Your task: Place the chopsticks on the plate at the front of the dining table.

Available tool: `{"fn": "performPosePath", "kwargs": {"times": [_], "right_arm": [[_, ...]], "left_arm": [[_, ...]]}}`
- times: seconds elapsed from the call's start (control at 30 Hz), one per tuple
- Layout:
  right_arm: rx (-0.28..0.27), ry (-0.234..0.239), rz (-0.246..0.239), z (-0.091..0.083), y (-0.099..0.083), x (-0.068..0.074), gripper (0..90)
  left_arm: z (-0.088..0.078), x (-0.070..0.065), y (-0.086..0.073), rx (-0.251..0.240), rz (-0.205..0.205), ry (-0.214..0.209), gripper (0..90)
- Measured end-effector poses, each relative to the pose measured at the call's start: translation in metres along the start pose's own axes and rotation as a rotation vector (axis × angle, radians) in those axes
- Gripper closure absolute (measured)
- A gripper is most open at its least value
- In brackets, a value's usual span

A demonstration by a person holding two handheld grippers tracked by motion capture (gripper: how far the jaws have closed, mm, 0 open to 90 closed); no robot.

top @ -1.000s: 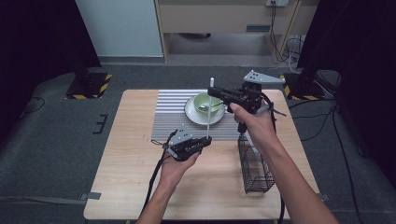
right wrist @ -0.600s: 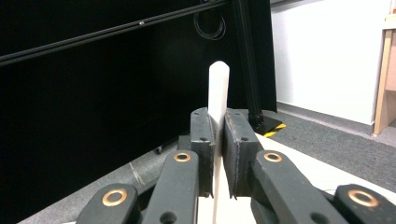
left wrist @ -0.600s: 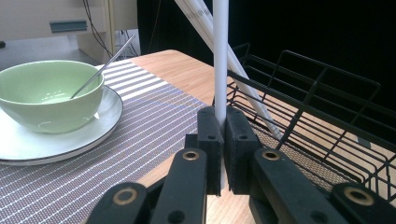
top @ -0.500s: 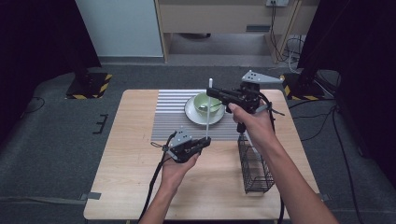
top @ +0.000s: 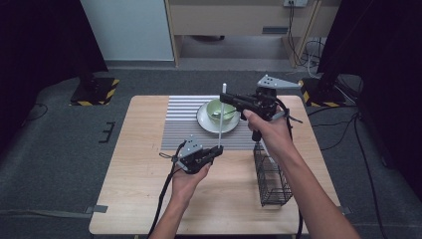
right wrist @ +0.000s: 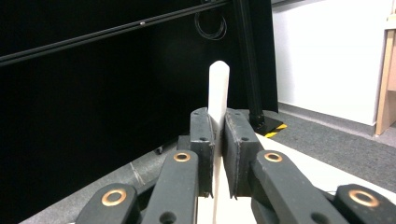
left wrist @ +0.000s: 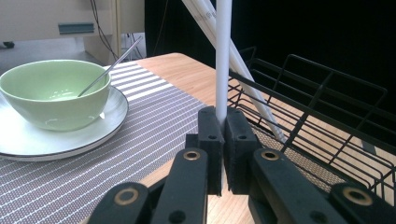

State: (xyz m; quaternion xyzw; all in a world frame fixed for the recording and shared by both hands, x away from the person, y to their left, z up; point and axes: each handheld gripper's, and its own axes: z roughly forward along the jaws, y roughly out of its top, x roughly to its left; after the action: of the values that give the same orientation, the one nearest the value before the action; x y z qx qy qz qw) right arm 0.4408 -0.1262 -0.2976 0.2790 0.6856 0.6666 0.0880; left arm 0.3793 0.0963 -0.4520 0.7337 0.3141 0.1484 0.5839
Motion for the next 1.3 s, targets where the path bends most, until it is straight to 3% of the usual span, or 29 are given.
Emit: {"fn": "performPosePath", "kwargs": {"times": [0.2,0.4,0.63,0.87,0.93,1.1,1.17,1.3], "right_arm": [[0.016,-0.017,-0.024,0.0,-0.001,0.0,77.8],[0.02,-0.019,-0.037,0.001,0.0,0.002,80.9],[0.026,-0.026,-0.039,0.0,0.0,0.001,76.6],[0.053,-0.035,-0.064,0.0,-0.002,0.004,59.8],[0.062,-0.04,-0.073,-0.003,-0.003,0.005,51.2],[0.051,-0.102,-0.102,-0.018,-0.005,0.005,36.4],[0.034,-0.157,-0.131,-0.034,-0.007,0.0,30.4],[0.009,-0.213,-0.132,-0.052,-0.01,-0.008,28.3]], "left_arm": [[0.001,-0.002,0.0,-0.009,0.009,0.001,86.5],[0.003,-0.005,-0.001,-0.013,0.011,0.003,86.5],[0.001,-0.006,0.0,-0.024,0.012,0.008,86.6],[0.0,-0.005,0.001,-0.038,0.005,0.021,86.6],[-0.001,-0.004,0.001,-0.04,0.002,0.03,86.6],[-0.003,-0.001,0.003,-0.053,0.002,0.052,86.5],[-0.005,0.001,0.004,-0.055,0.0,0.062,86.6],[-0.007,0.004,0.009,-0.059,0.0,0.088,86.6]]}}
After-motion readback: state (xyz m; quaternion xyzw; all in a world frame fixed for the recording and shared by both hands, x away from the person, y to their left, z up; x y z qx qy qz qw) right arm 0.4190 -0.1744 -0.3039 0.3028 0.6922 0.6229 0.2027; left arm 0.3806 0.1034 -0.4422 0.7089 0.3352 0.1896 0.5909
